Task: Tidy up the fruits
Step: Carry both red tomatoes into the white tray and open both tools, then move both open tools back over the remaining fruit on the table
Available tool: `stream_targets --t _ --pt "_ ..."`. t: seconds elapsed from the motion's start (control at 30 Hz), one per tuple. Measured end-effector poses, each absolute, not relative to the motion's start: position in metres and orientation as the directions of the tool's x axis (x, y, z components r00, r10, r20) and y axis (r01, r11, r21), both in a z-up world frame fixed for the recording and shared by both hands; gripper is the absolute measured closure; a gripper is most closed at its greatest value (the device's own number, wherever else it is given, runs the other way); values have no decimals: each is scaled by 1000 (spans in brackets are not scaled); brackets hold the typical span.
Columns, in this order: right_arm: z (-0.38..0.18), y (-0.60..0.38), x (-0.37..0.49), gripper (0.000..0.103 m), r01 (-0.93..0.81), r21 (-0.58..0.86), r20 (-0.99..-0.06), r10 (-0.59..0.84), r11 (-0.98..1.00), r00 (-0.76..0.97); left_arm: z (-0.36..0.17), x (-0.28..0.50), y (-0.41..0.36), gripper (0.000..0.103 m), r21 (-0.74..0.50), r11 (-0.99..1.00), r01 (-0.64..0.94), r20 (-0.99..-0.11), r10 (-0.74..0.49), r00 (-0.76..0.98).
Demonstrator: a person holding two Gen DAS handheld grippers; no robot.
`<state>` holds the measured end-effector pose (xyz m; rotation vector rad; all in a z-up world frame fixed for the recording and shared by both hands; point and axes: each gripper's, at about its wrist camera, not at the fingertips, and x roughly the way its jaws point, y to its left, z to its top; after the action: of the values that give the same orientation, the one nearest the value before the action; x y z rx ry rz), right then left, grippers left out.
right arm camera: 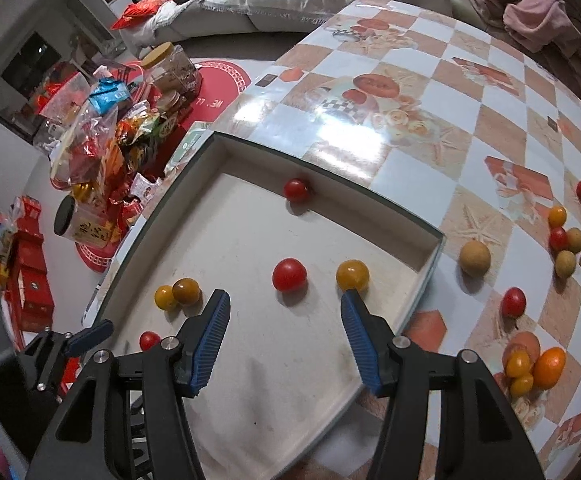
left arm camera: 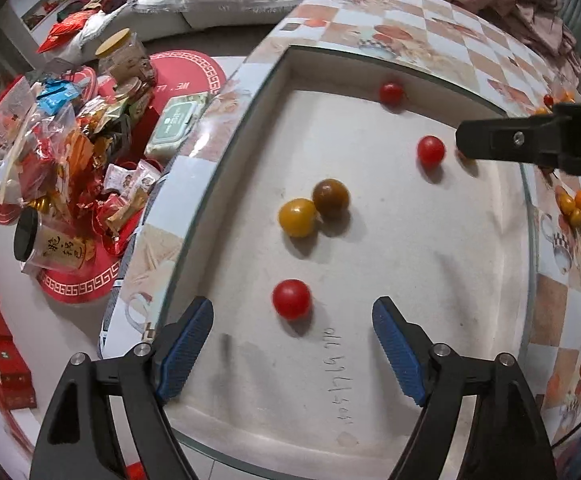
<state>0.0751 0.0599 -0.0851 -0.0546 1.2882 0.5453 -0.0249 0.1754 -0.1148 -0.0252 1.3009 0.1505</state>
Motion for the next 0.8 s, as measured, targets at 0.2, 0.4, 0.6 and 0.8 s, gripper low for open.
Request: stream_targets --t 0.2,0.4,0.6,0.8 --pt "-69 32 67 30 -378 263 -909 359 888 212 -99 -18 150 21 12 998 -68 -958 31 286" --pt "-61 -27 61 29 -267 258 -911 326 928 252 -87 -3 110 21 -83 997 -4 -958 -79 275" --pt "-67 -97 49 29 -140 213 -929 245 967 278 -75 10 50 21 -64 990 126 -958 -97 271" --pt "-78 -169 40 29 -7 169 -947 165 986 276 -82 21 -4 21 -59 979 193 -964 -106 244"
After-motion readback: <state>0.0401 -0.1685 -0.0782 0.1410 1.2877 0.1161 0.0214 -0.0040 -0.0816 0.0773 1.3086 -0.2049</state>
